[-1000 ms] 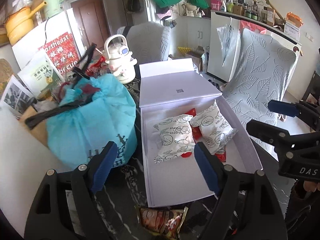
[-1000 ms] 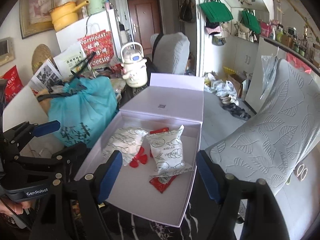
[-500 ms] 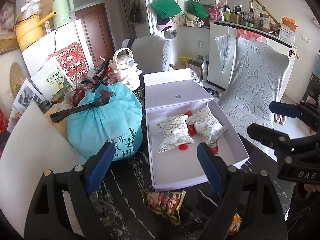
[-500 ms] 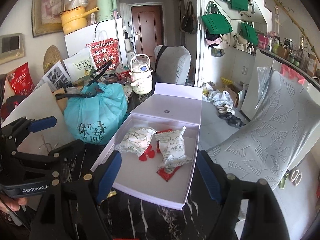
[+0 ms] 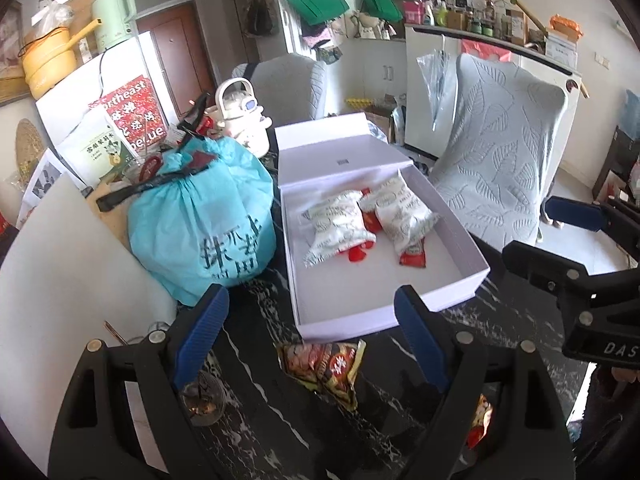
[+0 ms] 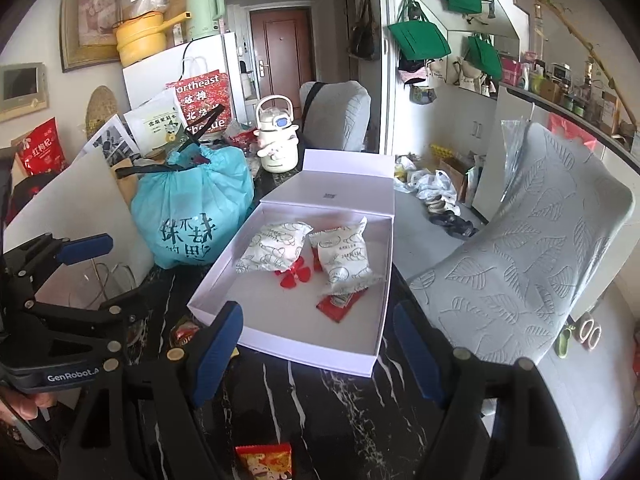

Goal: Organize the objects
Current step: 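Withdraw both tools from the box toward the snack bags on the table, then grasp the red cartoon snack packet with the right tool while the left tool grasps the brown cereal bag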

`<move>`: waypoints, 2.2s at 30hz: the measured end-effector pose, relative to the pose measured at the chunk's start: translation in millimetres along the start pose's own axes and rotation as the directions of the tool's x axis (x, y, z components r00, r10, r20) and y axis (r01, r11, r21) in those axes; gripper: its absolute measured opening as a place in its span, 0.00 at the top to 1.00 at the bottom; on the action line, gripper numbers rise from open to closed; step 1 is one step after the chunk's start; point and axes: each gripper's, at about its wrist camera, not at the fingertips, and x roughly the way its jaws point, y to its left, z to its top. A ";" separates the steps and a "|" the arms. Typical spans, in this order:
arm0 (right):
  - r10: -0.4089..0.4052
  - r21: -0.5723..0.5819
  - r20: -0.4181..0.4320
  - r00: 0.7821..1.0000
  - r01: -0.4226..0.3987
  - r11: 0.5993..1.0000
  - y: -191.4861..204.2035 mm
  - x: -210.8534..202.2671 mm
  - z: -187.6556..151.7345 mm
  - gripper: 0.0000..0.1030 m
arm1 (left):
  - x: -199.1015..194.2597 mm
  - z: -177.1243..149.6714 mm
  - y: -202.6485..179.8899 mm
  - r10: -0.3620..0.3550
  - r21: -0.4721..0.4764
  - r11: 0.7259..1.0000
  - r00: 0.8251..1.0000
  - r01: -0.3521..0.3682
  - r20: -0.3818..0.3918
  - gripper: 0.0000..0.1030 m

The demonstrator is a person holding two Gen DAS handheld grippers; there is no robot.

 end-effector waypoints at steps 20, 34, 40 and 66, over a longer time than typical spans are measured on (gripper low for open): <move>0.033 -0.005 -0.104 0.994 -0.033 0.999 14.5 22.5 -50.6 0.23 | 56.7 -43.0 2.8 -0.092 -0.030 0.996 0.974 0.087 -0.208 0.18; 0.071 -0.035 -0.195 0.978 -0.079 0.996 34.1 42.2 -95.8 0.23 | 97.9 -66.1 -6.4 -0.088 0.058 0.992 0.939 0.114 -0.331 0.18; 0.077 -0.040 -0.232 0.970 -0.088 0.995 39.4 51.3 -115.5 0.24 | 111.9 -72.9 -10.0 -0.068 0.087 0.990 0.929 0.107 -0.364 0.18; 0.062 0.010 -0.263 0.963 -0.061 0.998 12.2 52.9 -161.6 0.28 | 106.0 -91.2 -59.5 -0.191 0.231 0.932 0.921 0.279 -0.340 0.23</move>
